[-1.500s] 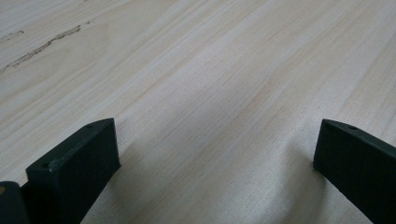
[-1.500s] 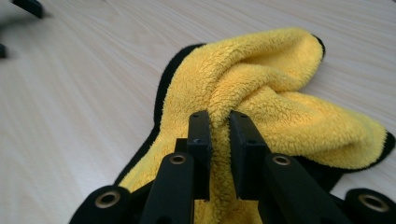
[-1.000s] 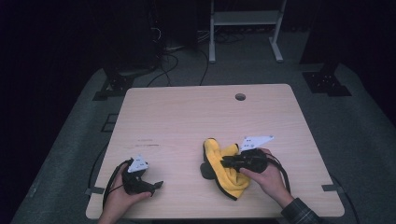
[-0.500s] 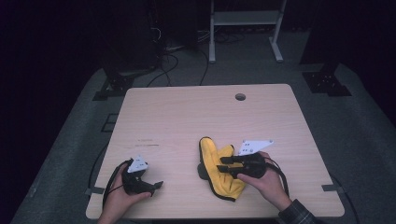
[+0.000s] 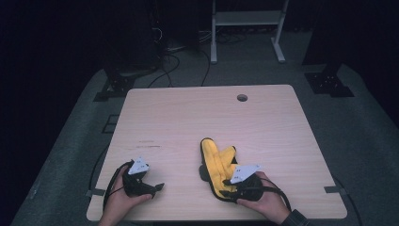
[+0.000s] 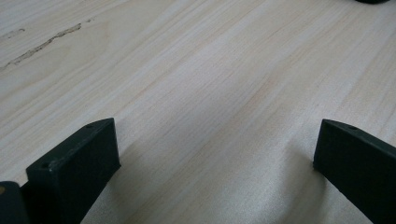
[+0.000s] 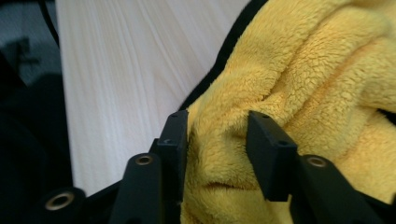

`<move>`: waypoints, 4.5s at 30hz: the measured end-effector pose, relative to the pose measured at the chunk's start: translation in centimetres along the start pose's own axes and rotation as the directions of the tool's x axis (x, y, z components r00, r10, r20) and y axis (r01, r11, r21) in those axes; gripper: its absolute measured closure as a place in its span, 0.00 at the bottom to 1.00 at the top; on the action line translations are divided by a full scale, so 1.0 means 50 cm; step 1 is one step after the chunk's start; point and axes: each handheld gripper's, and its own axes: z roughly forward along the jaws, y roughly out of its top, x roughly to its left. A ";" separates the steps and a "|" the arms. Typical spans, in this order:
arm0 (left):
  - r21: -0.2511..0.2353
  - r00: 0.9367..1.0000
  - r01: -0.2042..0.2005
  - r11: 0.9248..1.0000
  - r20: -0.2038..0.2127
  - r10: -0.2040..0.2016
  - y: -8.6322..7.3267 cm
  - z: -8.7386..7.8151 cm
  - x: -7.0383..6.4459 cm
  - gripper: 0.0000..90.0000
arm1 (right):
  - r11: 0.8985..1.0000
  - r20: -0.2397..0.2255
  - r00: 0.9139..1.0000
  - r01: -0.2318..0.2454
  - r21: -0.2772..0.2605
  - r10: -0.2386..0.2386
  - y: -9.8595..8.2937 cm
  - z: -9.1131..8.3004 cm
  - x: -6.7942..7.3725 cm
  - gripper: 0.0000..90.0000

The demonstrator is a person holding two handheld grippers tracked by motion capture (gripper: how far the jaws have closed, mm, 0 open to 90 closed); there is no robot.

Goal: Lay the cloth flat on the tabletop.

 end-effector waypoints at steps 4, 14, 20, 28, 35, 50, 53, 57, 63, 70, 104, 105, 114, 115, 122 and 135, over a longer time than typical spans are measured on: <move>0.000 1.000 0.000 1.000 0.000 0.000 0.000 0.000 0.000 0.00 | 1.000 -0.002 1.000 -0.013 0.002 0.013 0.001 -0.001 -0.004 0.87; 0.000 1.000 0.000 1.000 0.000 0.000 0.000 0.000 0.000 0.00 | 0.984 -0.067 0.993 -0.104 -0.145 0.095 0.030 -0.064 -0.027 0.89; 0.000 1.000 0.000 1.000 0.000 0.000 0.000 0.000 0.000 0.00 | 0.953 -0.047 0.988 -0.155 -0.262 0.148 0.054 -0.115 -0.079 0.89; -0.005 1.000 0.003 1.000 0.000 -0.003 0.000 0.001 0.000 0.00 | 0.924 0.034 0.973 -0.207 -0.322 0.230 0.052 -0.152 -0.159 0.89; -0.008 1.000 0.008 1.000 -0.006 -0.008 0.000 0.000 0.001 0.00 | 0.909 0.068 0.954 -0.254 -0.330 0.292 0.034 -0.160 -0.214 0.89; -0.064 0.999 0.018 0.998 0.027 -0.017 0.028 -0.003 -0.005 0.33 | 0.900 0.247 0.882 -0.331 -0.285 0.402 -0.013 -0.140 -0.299 0.76; -0.087 1.000 0.012 0.996 0.024 -0.010 0.049 0.004 -0.013 0.37 | 0.886 0.258 0.867 -0.341 -0.313 0.425 -0.020 -0.157 -0.300 0.74; -0.100 0.999 -0.008 0.995 0.032 0.011 0.079 0.025 -0.021 0.41 | 0.886 0.258 0.868 -0.340 -0.317 0.425 -0.030 -0.175 -0.285 0.68; -0.123 0.999 -0.012 0.992 0.034 0.017 0.121 0.052 -0.015 0.44 | 0.892 0.233 0.881 -0.336 -0.301 0.411 -0.049 -0.184 -0.237 0.63; -0.160 0.999 -0.007 0.987 0.036 0.013 0.196 0.096 0.015 0.49 | 0.915 0.208 0.906 -0.312 -0.258 0.368 -0.063 -0.172 -0.186 0.61; -0.076 0.995 0.016 0.997 0.098 -0.008 0.344 0.333 0.061 0.75 | 0.935 0.189 0.927 -0.282 -0.216 0.323 -0.093 -0.168 -0.140 0.58; -0.076 0.995 0.016 0.997 0.098 -0.008 0.344 0.333 0.061 0.81 | 0.935 0.189 0.927 -0.282 -0.216 0.323 -0.093 -0.168 -0.140 0.58; -0.027 0.995 0.047 0.999 0.087 -0.044 0.324 0.299 0.050 0.95 | 0.934 0.194 0.927 -0.274 -0.229 0.319 -0.092 -0.171 -0.138 0.58; -0.025 0.995 0.058 0.998 0.088 -0.056 0.319 0.293 0.050 0.95 | 0.934 0.194 0.927 -0.274 -0.229 0.319 -0.092 -0.171 -0.138 0.58; -0.022 0.991 0.112 0.993 0.073 -0.110 0.270 0.229 0.053 0.95 | 0.937 0.193 0.930 -0.270 -0.224 0.314 -0.089 -0.167 -0.135 0.56; -0.053 0.984 0.161 0.986 0.085 -0.156 0.198 0.130 0.040 0.95 | 0.941 0.223 0.923 -0.272 -0.203 0.314 -0.077 -0.127 -0.129 0.51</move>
